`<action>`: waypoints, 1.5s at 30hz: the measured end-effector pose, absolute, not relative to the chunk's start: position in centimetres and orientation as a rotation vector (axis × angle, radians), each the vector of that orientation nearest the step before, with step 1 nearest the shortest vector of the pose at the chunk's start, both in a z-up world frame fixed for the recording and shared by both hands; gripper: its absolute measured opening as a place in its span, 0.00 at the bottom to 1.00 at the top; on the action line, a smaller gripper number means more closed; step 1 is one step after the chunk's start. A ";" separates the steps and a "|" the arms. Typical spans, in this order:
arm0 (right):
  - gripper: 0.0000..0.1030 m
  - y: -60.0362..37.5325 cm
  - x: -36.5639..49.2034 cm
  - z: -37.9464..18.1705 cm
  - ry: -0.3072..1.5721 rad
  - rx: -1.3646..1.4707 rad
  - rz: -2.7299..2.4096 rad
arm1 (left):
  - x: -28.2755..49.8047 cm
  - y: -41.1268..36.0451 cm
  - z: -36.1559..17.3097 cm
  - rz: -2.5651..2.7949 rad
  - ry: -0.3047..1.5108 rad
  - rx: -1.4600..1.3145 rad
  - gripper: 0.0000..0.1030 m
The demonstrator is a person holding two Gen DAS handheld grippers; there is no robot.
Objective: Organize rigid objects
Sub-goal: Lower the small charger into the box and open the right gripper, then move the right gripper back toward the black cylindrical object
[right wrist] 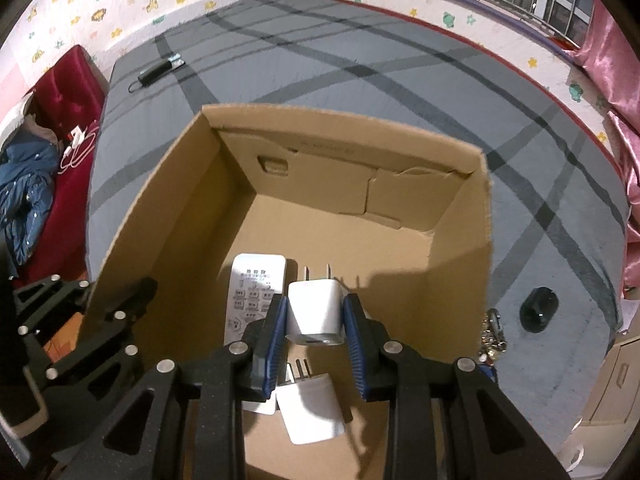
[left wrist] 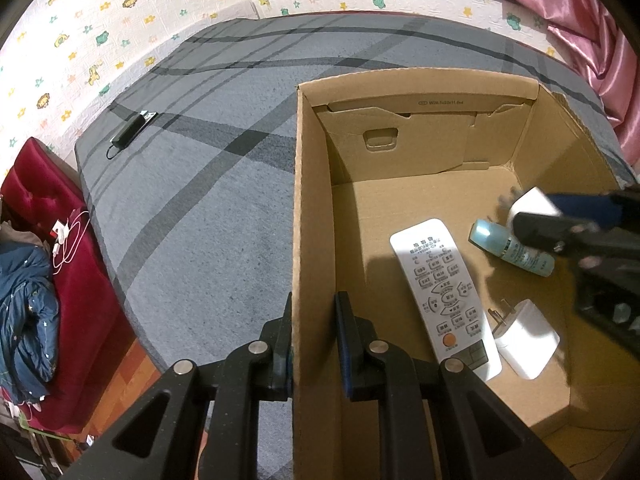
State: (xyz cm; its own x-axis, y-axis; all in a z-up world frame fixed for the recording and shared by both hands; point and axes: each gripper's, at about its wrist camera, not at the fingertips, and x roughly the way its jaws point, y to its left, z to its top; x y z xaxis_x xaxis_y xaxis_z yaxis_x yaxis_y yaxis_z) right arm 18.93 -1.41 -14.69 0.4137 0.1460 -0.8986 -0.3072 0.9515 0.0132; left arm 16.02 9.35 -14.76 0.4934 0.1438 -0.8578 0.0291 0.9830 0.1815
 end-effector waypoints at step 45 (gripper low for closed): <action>0.70 -2.9 17.2 -11.1 1.051 -0.121 0.272 | 15.9 9.1 -14.7 0.082 1.053 0.196 0.17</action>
